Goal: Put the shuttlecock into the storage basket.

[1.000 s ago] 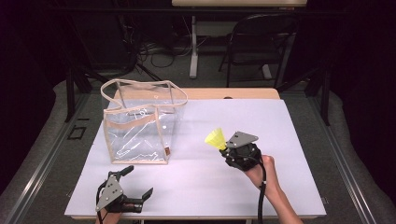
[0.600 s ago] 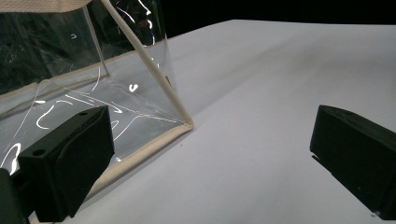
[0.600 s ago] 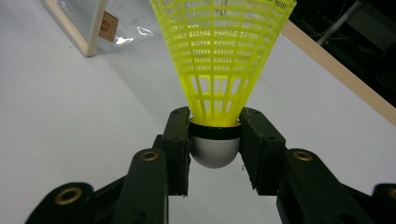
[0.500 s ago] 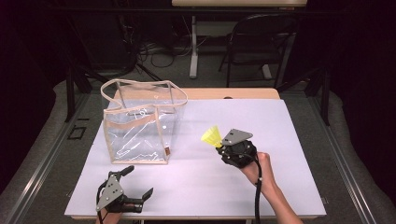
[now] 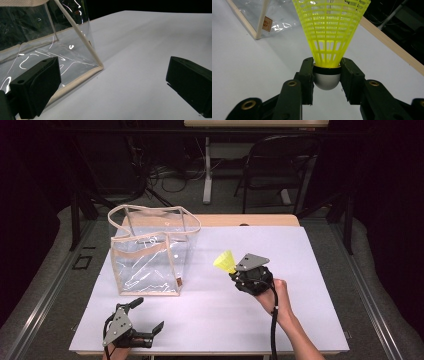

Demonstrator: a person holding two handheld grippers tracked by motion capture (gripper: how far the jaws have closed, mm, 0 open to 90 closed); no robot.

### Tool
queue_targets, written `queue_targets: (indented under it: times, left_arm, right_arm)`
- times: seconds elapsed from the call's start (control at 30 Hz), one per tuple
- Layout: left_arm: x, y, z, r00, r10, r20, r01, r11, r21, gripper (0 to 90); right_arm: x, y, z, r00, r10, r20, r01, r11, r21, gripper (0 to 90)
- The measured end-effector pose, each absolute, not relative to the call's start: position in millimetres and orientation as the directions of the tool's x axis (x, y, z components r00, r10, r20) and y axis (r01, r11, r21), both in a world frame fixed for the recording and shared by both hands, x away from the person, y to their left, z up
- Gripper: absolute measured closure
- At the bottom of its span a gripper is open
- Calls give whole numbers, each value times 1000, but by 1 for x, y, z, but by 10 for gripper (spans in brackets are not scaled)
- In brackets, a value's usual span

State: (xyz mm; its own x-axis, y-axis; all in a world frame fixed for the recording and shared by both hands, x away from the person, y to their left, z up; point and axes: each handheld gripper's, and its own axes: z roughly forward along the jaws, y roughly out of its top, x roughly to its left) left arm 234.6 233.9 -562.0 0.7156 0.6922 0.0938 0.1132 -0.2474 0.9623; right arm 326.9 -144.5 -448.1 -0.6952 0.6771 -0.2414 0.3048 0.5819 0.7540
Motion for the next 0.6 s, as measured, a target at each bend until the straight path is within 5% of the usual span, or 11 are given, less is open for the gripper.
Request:
queue_targets:
  times: [0.6]
  left_arm:
    - [235, 234, -562, 716, 691, 94, 112, -248, 962, 0]
  right_arm:
    - [336, -137, -439, -697, 673, -245, 290, 578, 762, 648]
